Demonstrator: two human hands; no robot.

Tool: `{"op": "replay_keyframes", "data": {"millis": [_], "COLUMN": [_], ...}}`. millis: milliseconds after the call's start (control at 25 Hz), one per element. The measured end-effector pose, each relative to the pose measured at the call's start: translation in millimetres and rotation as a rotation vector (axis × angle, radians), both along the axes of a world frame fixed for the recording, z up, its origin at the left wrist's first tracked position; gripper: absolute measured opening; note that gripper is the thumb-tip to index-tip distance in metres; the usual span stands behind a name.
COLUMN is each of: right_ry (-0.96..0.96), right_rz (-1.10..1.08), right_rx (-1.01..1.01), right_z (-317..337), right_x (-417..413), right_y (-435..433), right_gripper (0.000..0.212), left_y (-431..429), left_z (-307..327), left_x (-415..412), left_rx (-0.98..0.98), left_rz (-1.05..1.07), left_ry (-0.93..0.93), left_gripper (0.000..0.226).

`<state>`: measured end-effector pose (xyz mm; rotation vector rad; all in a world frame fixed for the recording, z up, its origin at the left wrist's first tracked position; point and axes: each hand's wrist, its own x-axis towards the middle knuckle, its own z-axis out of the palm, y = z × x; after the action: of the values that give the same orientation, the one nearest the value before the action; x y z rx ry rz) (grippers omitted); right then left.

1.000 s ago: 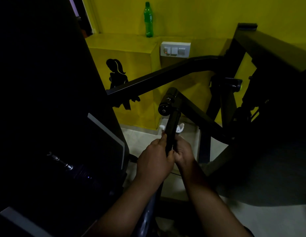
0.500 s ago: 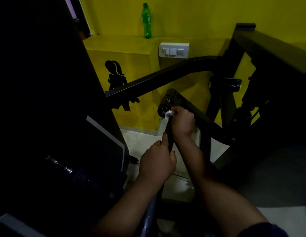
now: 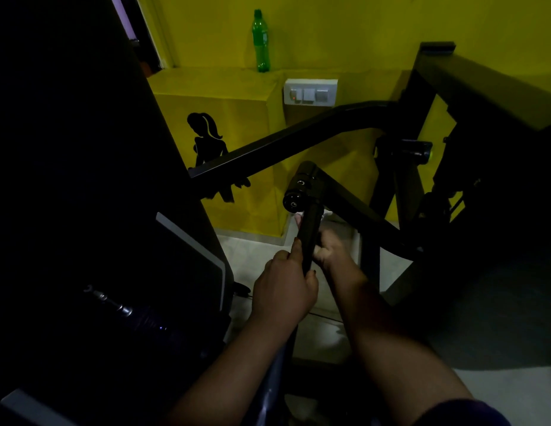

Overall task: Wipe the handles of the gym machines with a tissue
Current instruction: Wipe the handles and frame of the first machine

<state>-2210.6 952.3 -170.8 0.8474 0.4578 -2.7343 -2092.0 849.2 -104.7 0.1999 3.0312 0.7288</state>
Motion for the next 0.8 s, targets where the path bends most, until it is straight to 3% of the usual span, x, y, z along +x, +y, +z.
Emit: {"op": "replay_keyframes", "data": {"millis": [80,120,160,280,360,440,520,600,680,800], "right_ry": [0.145,0.184,0.205,0.232,0.213,0.18,0.11,0.078,0.011,-0.088], "right_rz": [0.002,0.04,0.094,0.27,0.215,0.122,0.082,0.116,0.156,0.046], "right_rx": [-0.196,-0.197,-0.157,0.038,0.193,0.316,0.258,0.253,0.375,0.464], "right_z": [-9.3,-14.5,-21.1,-14.7,-4.6,9.0,14.0,13.6,10.5,12.8], "right_x": [11.5,19.4,25.9,43.4,39.3,45.4,63.9,84.9,88.9,66.2], "right_y": [-11.0,-13.4,-15.3,-16.8,-15.3,-17.5,-20.8,-20.3,-18.0,-16.5], "right_gripper": [0.055,0.062,0.059,0.02,0.013,0.018,0.031,0.031,0.031,0.031], "left_y": [-2.1,-2.6,-2.7,-3.5,-4.4,-5.5,-7.1,-9.6,-13.0,-18.9], "left_z": [-1.8,-2.9,-3.4,-3.5,-3.3,-2.9,-2.7,-2.6,-3.0,-5.6], "left_x": [-0.1,-0.1,0.0,0.6,-0.6,0.1,2.0,4.8,9.1,16.9], "left_rx": [0.019,0.022,0.027,0.058,0.101,0.146,0.209,0.287,0.378,0.494], "left_rz": [0.007,0.014,0.02,0.023,0.021,0.028,0.041,0.073,0.123,0.159], "left_ry": [0.007,0.008,0.008,0.008,0.012,0.026,0.043,0.054,0.065,0.07], "left_gripper": [0.064,0.063,0.063,0.062,0.06,0.057,0.052,0.041,0.032,0.028]}}
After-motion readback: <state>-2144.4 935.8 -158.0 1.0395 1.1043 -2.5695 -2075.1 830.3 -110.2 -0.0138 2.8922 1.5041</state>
